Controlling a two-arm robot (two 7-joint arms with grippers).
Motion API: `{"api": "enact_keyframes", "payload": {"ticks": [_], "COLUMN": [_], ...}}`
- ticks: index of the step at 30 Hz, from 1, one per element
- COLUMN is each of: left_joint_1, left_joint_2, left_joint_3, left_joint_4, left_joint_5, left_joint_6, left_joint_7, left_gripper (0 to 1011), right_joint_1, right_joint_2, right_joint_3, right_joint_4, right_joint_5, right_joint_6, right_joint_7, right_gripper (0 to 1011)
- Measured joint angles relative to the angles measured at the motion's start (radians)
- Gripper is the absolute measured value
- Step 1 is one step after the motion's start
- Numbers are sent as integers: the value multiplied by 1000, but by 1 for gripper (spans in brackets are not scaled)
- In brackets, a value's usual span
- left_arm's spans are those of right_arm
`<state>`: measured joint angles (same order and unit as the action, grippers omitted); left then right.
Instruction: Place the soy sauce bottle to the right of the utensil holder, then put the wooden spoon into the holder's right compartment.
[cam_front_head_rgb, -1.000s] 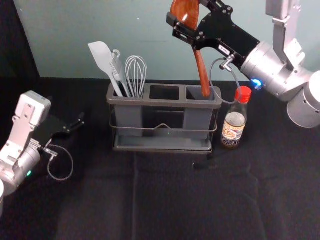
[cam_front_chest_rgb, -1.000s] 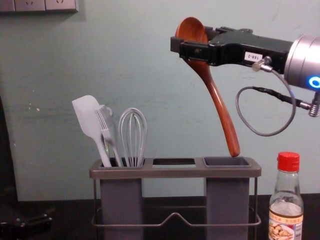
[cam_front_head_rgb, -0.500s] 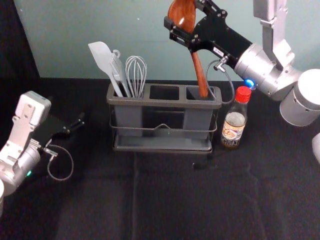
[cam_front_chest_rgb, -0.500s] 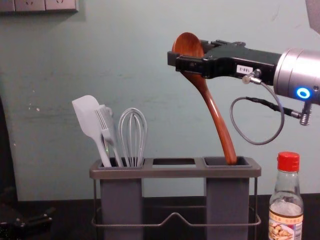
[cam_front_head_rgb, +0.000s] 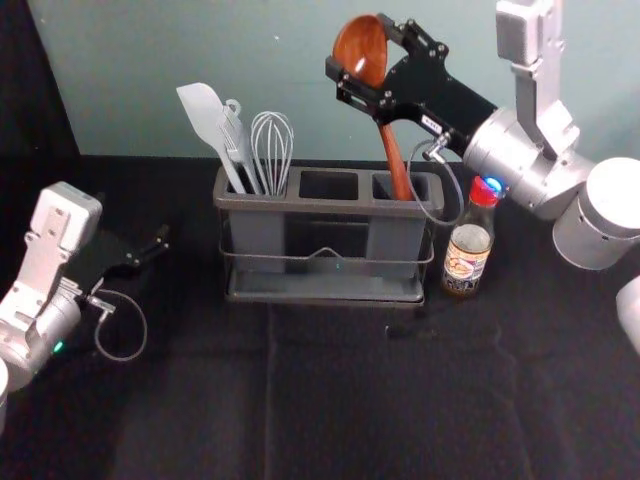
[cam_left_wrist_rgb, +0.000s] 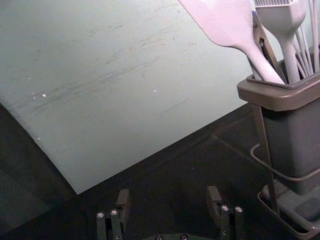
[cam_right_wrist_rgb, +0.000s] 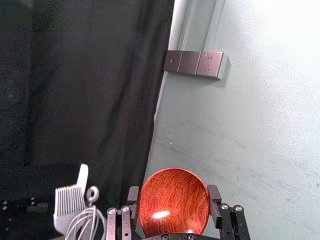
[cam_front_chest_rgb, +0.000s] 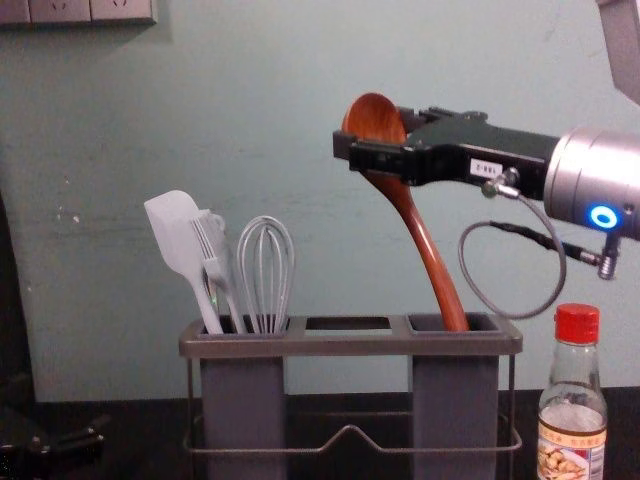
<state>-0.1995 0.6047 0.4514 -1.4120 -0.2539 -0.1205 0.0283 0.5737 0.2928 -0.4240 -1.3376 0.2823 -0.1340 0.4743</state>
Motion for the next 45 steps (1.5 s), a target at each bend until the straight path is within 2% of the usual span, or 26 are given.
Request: {"api": "enact_keyframes", "payload": {"ticks": [22,45], "left_joint_1": [0,0], "left_joint_2": [0,0], "left_joint_3": [0,0], "left_joint_4": [0,0], "left_joint_5": [0,0], "left_joint_6": [0,0], "left_joint_7": [0,0], "left_gripper": [1005,1005], "right_joint_1": [-80,-168], "right_joint_2": [28,64], "right_joint_3": [15,37], "right_joint_4": [-12,-70], "right_joint_5": [7,24], "right_joint_6": [-16,-18], "right_joint_7": [15,17], "right_gripper": [838,838]}}
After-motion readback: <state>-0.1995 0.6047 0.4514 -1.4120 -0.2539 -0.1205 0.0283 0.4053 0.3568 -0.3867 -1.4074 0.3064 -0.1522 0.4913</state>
